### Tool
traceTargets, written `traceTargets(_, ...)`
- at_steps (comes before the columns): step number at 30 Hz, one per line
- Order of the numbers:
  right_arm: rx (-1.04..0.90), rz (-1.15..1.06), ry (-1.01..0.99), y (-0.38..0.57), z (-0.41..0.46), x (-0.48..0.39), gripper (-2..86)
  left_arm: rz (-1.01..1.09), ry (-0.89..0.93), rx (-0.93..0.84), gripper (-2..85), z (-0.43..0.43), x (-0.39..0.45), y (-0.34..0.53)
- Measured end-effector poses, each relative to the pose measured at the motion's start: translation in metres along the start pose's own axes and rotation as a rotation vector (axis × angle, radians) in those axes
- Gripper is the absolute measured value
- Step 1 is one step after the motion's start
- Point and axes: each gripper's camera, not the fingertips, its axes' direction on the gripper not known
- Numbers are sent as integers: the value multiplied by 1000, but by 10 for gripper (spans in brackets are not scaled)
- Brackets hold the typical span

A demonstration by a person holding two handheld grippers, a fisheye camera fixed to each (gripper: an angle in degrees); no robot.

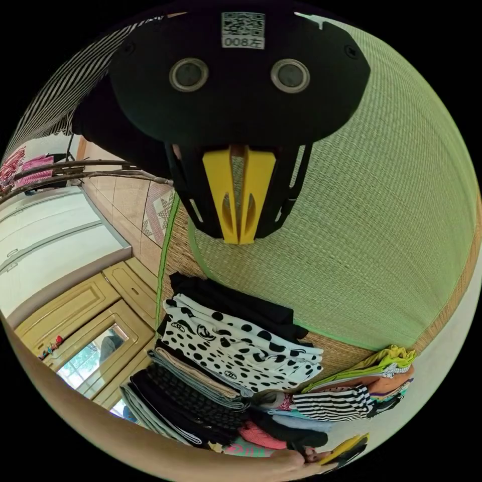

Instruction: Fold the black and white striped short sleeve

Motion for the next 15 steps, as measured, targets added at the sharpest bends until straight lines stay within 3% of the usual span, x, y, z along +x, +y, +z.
traceTargets(10,-131,-38,165,-62,98,-44,67,30,-75,33,2,-57,11,24)
traceTargets(15,-69,7,183,-47,97,-47,19,2,-7,37,2,-89,-1,31)
